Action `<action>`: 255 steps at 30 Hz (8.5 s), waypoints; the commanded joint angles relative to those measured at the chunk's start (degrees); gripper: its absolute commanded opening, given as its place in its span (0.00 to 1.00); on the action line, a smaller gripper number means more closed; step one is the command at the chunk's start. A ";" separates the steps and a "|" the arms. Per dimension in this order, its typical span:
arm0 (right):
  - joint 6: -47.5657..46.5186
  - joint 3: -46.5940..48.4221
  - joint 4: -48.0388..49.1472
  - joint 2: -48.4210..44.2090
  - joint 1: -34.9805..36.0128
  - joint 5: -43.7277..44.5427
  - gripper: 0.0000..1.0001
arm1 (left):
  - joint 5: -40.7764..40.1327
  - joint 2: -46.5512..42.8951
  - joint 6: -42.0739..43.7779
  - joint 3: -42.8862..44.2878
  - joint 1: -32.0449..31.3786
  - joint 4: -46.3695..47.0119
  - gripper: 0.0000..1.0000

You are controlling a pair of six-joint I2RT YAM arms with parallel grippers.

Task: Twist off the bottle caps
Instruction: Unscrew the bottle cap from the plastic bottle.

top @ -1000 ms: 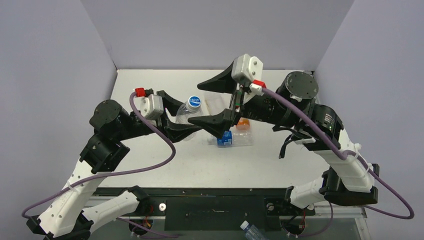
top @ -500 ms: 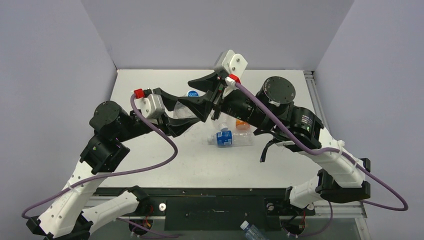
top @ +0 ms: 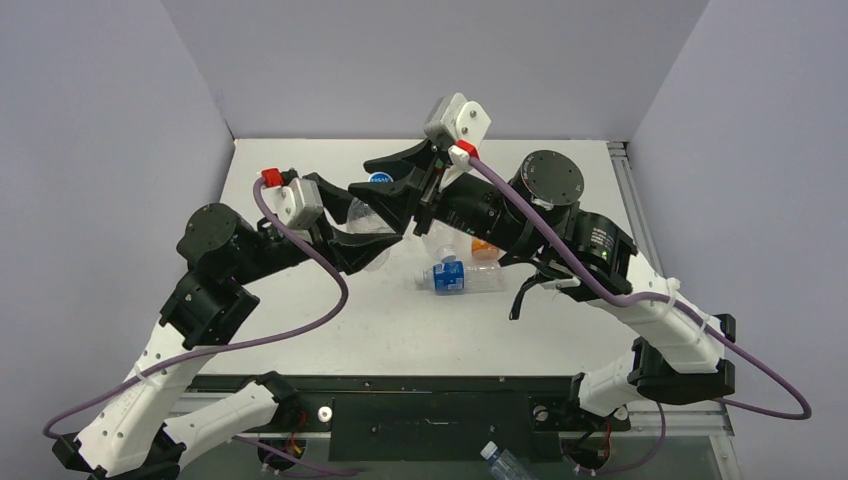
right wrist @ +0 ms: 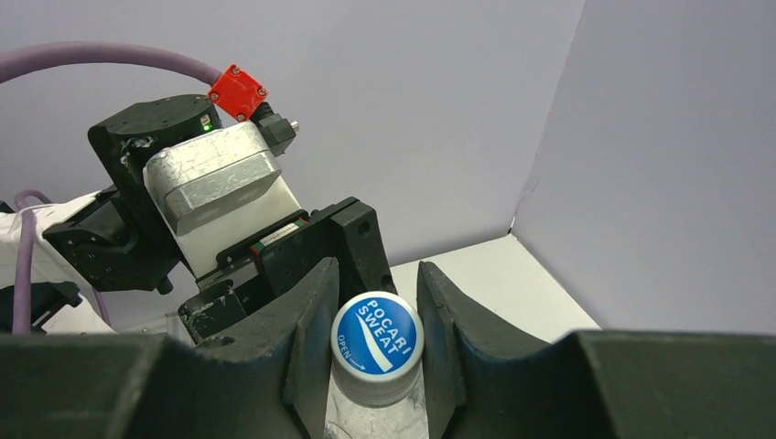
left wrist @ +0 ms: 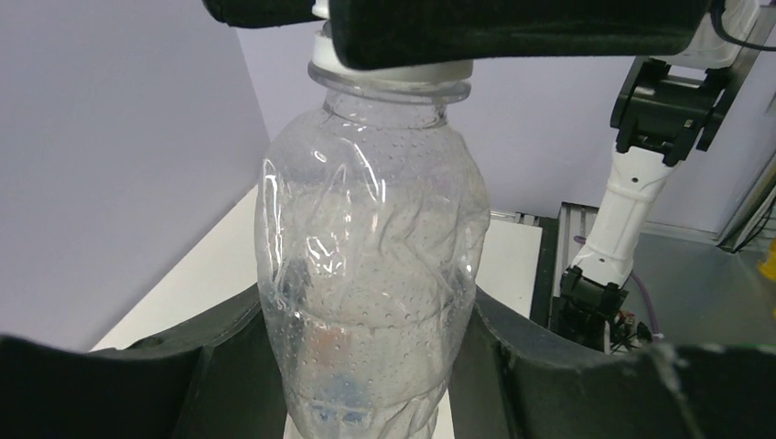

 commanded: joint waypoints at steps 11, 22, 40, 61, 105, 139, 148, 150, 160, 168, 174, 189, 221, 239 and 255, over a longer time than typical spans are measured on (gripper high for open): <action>8.83 3.62 6.47 -0.49 -10.72 -43.10 0.00 | 20.67 2.45 -18.40 6.57 0.06 6.94 0.00; 48.25 -3.63 58.70 -0.11 -12.14 -69.33 0.00 | 28.75 4.77 -21.29 9.51 -0.28 6.90 0.00; 31.13 -3.90 27.41 -6.16 -27.47 -59.20 0.82 | 24.78 2.03 -7.32 6.96 0.52 3.02 0.00; -2.47 -18.11 -4.04 -8.56 -10.36 -30.18 0.85 | 8.98 2.93 -21.08 11.19 1.09 11.07 0.00; 2.76 -17.18 -8.96 -7.54 -5.21 -30.59 0.04 | 23.59 13.24 -37.54 34.49 13.30 4.65 0.77; 10.52 -12.41 0.76 -5.73 -11.49 -37.43 0.78 | 29.14 12.06 -46.96 27.40 16.09 15.42 0.00; 29.01 -10.38 24.76 -3.00 -14.72 -45.60 0.81 | 29.44 10.86 -45.87 24.77 16.13 15.18 0.00; 30.73 -9.25 26.57 -1.64 -14.09 -47.03 0.81 | 29.62 10.68 -45.49 24.14 16.13 14.97 0.00; 28.12 -7.09 19.35 1.75 -11.68 -50.35 0.83 | 30.50 10.44 -44.64 23.14 16.11 15.28 0.00; 26.05 -8.38 15.12 0.86 -12.08 -52.08 0.78 | 31.01 10.97 -44.45 23.88 16.13 15.40 0.00; 28.85 -5.38 15.20 3.52 -12.06 -54.37 0.25 | 30.37 11.21 -44.15 24.40 16.13 15.18 0.00; 20.91 -6.02 7.77 2.80 -12.08 -44.86 0.00 | 25.39 11.94 -41.53 25.69 16.42 12.16 0.00; 15.57 -7.78 7.73 1.62 -5.37 -17.97 0.00 | 9.92 6.82 -36.41 23.00 17.16 5.20 0.98; 30.31 -12.05 24.60 -0.25 -10.37 -49.92 0.00 | 24.79 9.25 -49.23 24.00 17.94 15.75 0.83; 34.95 -15.27 31.75 -0.14 -15.51 -47.56 0.00 | 25.80 10.14 -52.36 25.73 17.99 17.52 0.20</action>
